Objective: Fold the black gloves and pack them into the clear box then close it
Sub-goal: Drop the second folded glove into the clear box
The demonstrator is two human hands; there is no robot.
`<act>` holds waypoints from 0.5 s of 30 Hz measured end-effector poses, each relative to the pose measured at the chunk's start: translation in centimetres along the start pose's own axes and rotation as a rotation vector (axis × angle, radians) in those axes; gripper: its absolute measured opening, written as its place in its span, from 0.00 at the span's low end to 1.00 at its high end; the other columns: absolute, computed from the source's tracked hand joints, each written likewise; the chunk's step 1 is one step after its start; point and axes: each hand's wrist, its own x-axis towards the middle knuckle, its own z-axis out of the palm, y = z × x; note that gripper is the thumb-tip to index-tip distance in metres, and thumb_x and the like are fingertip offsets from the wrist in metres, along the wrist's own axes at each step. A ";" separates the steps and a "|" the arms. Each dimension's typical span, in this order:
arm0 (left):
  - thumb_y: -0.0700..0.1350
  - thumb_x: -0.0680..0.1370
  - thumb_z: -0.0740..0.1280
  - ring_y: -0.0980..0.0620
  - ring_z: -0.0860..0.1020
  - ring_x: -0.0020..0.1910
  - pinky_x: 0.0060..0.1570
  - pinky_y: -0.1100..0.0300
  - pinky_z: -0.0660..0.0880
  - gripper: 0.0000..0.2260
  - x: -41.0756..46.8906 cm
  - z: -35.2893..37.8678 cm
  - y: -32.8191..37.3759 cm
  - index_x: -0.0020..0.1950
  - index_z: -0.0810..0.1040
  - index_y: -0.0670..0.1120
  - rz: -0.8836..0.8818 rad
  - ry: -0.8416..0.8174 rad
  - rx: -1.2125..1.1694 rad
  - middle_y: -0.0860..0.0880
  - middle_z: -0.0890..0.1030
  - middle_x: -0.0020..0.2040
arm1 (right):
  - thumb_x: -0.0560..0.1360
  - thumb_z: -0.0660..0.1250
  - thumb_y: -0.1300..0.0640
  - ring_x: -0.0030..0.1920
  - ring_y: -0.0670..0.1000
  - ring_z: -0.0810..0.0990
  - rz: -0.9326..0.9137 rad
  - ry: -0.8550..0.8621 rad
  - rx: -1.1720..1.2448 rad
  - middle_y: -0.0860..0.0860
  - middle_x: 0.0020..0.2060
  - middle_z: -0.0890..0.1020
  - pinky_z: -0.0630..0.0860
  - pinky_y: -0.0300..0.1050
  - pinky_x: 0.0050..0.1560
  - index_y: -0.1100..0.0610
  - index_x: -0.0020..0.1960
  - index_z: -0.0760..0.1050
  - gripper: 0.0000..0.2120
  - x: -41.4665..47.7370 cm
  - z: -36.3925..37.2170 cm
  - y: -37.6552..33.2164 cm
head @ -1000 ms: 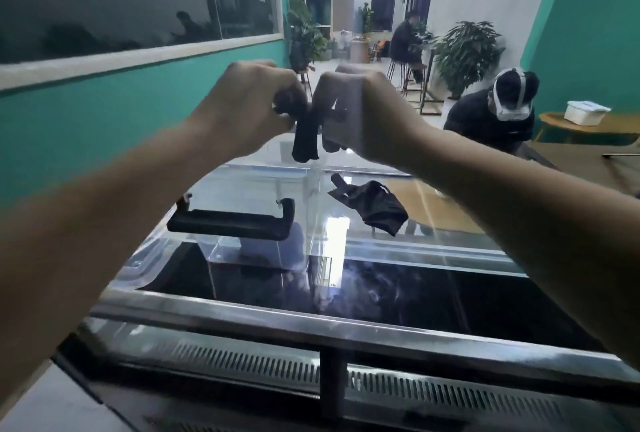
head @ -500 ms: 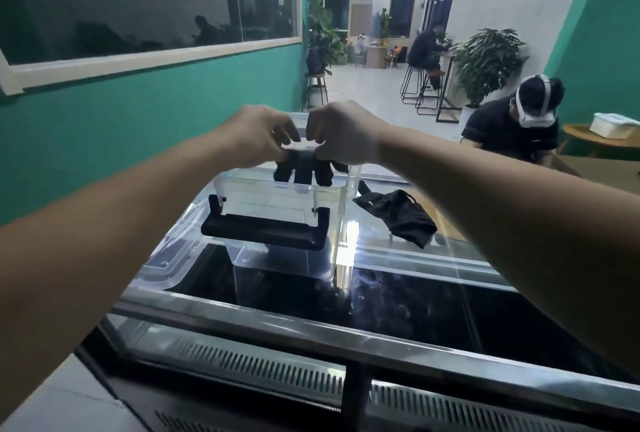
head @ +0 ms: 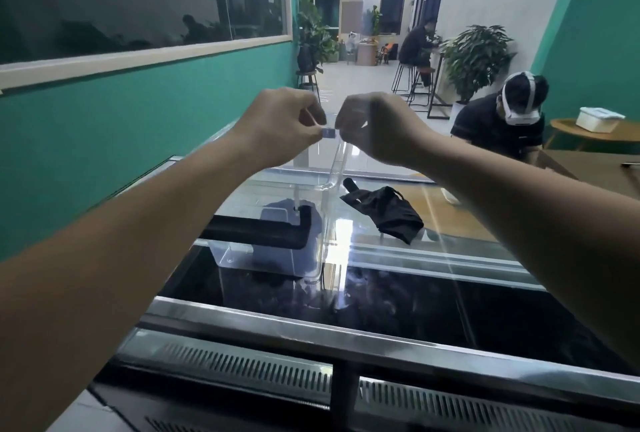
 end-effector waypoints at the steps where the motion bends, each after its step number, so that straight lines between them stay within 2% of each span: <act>1: 0.44 0.80 0.75 0.49 0.85 0.49 0.56 0.52 0.83 0.07 0.0 0.6 0.9 0.57 0.87 0.47 0.024 0.004 -0.004 0.50 0.87 0.48 | 0.77 0.76 0.61 0.40 0.47 0.83 0.013 0.006 0.007 0.51 0.43 0.87 0.78 0.36 0.44 0.56 0.49 0.85 0.02 -0.7 -0.2 0.5; 3: 0.43 0.78 0.74 0.50 0.84 0.48 0.57 0.51 0.83 0.07 0.0 1.9 2.6 0.56 0.87 0.48 0.084 0.002 0.004 0.50 0.87 0.47 | 0.76 0.75 0.61 0.40 0.48 0.83 0.055 0.016 0.034 0.49 0.41 0.86 0.79 0.41 0.45 0.53 0.47 0.84 0.04 -2.1 -0.5 1.6; 6: 0.41 0.77 0.72 0.49 0.83 0.47 0.55 0.51 0.81 0.09 -0.4 3.6 4.7 0.55 0.86 0.47 0.147 -0.035 0.030 0.50 0.86 0.46 | 0.76 0.74 0.60 0.37 0.40 0.78 0.159 0.004 0.061 0.42 0.36 0.81 0.72 0.37 0.41 0.46 0.43 0.79 0.10 -4.4 -0.2 3.2; 8: 0.42 0.77 0.71 0.48 0.82 0.47 0.52 0.50 0.82 0.09 -0.9 5.0 6.2 0.56 0.85 0.48 0.178 -0.071 0.036 0.49 0.86 0.46 | 0.76 0.74 0.59 0.37 0.38 0.77 0.207 -0.017 0.059 0.41 0.35 0.80 0.70 0.38 0.40 0.47 0.42 0.78 0.09 -6.3 0.2 4.5; 11: 0.45 0.78 0.71 0.47 0.81 0.49 0.50 0.51 0.81 0.10 -2.2 7.5 8.1 0.59 0.83 0.51 0.209 -0.130 0.073 0.50 0.85 0.49 | 0.76 0.73 0.56 0.40 0.45 0.81 0.286 -0.054 0.060 0.45 0.39 0.84 0.76 0.44 0.43 0.51 0.46 0.83 0.01 -9.3 1.0 6.4; 15: 0.45 0.78 0.70 0.46 0.80 0.51 0.51 0.50 0.80 0.10 -4.0 11.1 8.7 0.59 0.82 0.51 0.178 -0.206 0.057 0.50 0.84 0.50 | 0.71 0.67 0.42 0.44 0.47 0.85 0.442 -0.124 -0.021 0.40 0.41 0.86 0.83 0.54 0.47 0.38 0.47 0.80 0.06 -13.5 3.0 9.2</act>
